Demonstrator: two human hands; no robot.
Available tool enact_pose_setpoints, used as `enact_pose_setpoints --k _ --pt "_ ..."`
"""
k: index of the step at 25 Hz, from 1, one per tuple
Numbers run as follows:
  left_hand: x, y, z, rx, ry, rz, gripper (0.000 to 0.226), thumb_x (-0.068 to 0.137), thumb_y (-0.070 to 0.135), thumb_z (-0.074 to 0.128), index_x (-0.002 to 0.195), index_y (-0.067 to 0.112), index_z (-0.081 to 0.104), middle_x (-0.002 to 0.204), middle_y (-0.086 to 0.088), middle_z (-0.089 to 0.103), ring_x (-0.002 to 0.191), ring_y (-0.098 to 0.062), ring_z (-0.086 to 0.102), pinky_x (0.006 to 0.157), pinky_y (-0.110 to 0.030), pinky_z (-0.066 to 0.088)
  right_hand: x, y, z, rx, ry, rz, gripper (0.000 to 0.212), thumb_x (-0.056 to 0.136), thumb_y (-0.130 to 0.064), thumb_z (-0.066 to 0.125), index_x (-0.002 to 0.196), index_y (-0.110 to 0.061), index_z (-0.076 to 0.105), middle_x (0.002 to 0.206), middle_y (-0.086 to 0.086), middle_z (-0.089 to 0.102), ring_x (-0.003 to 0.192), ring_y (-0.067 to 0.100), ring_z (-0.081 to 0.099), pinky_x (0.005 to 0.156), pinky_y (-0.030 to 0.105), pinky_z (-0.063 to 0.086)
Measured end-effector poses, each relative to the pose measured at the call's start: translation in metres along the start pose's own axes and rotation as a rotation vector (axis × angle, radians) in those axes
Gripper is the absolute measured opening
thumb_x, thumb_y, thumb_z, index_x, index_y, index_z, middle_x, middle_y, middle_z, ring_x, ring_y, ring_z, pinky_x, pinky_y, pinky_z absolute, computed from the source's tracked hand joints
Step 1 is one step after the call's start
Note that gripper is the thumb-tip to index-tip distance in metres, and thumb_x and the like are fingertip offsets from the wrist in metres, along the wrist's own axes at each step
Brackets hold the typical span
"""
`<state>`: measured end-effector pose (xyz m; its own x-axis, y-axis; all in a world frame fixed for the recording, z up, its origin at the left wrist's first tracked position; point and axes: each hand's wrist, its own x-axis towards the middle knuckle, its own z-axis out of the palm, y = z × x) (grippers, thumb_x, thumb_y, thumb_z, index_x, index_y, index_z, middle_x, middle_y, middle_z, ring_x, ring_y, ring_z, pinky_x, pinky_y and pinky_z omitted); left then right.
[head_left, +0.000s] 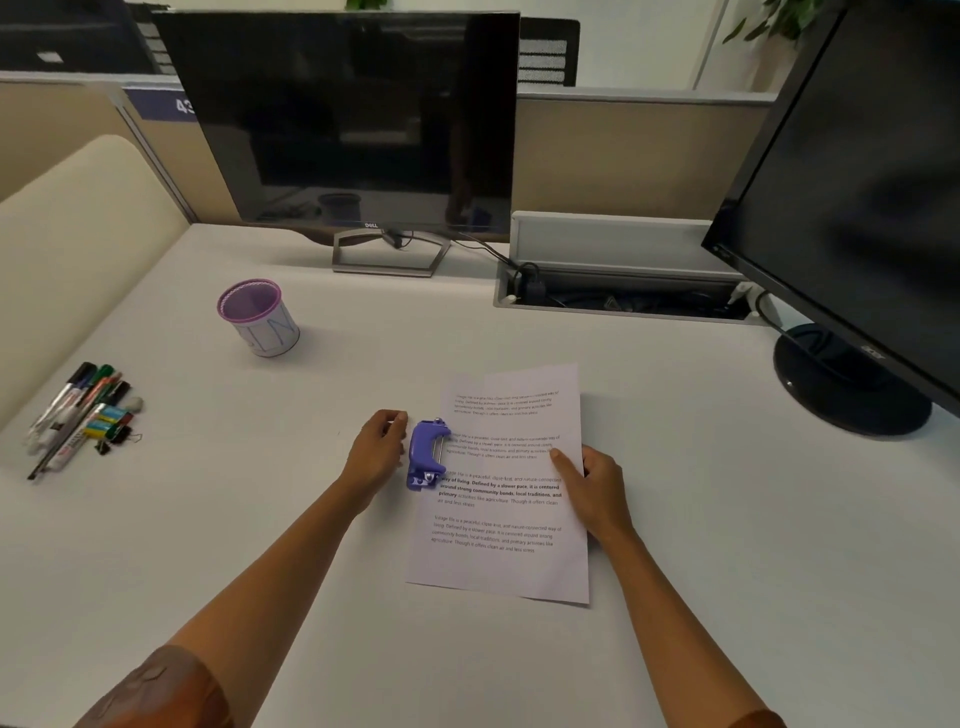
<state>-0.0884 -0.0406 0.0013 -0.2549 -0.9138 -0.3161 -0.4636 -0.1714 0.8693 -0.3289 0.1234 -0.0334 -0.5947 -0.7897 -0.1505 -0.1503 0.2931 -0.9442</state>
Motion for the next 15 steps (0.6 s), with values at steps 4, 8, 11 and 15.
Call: enact_pose_setpoints --k 4,8,11,15 --pt "0.021 0.022 0.017 0.069 0.067 0.069 0.034 0.108 0.026 0.034 0.111 0.003 0.059 0.109 -0.011 0.056 0.101 -0.026 0.053 0.093 -0.038 0.043 0.000 0.002 0.000 -0.023 -0.008 -0.005 0.020 0.098 -0.023 0.062 0.089 -0.009 0.071 0.085 -0.011 0.074 0.072 0.004 0.071 0.059 0.018 0.056" --pt "0.039 0.032 0.034 0.276 0.099 0.099 0.049 0.108 0.033 0.031 0.121 -0.004 0.060 0.122 -0.024 0.058 0.118 -0.040 0.050 0.102 -0.046 0.040 0.000 0.003 -0.001 -0.013 -0.014 -0.019 0.018 0.098 -0.023 0.063 0.089 -0.011 0.072 0.084 -0.013 0.075 0.070 -0.002 0.070 0.059 0.014 0.054" --pt "0.044 0.030 0.045 0.360 0.199 0.059 0.054 0.104 0.046 0.034 0.137 0.005 0.048 0.139 -0.022 0.047 0.130 -0.040 0.043 0.105 -0.052 0.036 -0.002 0.003 -0.001 -0.017 -0.011 -0.024 0.017 0.098 -0.025 0.063 0.085 -0.017 0.071 0.083 -0.016 0.074 0.071 0.000 0.071 0.057 0.016 0.054" --pt "0.045 0.022 0.054 0.475 0.252 0.121 0.060 0.102 0.054 0.030 0.145 0.014 0.037 0.147 -0.011 0.040 0.137 -0.032 0.035 0.111 -0.054 0.025 -0.005 0.002 0.001 -0.025 -0.007 -0.058 0.017 0.098 -0.028 0.062 0.082 -0.030 0.068 0.087 -0.018 0.075 0.072 -0.001 0.071 0.055 0.013 0.051"
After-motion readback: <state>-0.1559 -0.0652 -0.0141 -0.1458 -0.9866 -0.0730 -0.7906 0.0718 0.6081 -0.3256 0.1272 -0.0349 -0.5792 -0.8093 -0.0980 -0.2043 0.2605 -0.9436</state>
